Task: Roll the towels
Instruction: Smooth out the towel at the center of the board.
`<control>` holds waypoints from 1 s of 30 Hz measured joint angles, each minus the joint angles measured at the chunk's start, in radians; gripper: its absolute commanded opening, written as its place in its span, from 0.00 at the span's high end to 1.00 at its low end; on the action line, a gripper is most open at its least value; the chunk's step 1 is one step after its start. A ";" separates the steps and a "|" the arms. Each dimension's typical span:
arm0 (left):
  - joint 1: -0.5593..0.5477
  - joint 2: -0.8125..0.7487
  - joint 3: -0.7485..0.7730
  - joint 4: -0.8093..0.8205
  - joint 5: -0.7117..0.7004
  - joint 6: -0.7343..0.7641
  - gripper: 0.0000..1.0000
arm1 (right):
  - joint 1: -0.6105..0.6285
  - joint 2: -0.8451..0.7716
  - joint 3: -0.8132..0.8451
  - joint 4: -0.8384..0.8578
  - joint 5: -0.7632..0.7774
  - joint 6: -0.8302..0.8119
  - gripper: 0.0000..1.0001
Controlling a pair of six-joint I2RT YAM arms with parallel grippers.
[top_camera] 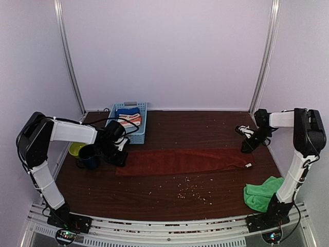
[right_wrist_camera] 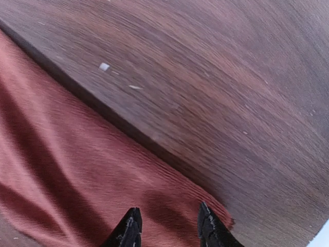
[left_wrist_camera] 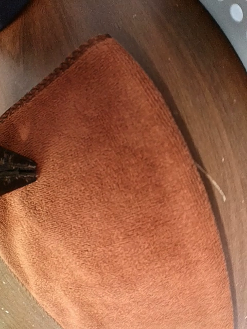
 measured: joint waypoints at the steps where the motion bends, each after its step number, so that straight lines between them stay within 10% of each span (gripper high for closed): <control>1: 0.000 0.001 0.001 0.000 -0.007 -0.004 0.97 | 0.000 0.000 -0.011 0.021 0.028 0.008 0.59; 14: 0.001 -0.018 0.025 -0.079 -0.126 -0.044 0.84 | 0.007 0.067 0.092 0.118 0.135 0.146 0.57; 19: 0.000 -0.109 0.102 -0.148 -0.111 -0.003 0.79 | -0.016 -0.045 0.100 0.062 0.135 0.213 0.38; 30: -0.090 -0.063 0.164 -0.005 0.042 0.114 1.00 | -0.050 -0.055 0.121 -0.212 0.027 0.190 0.72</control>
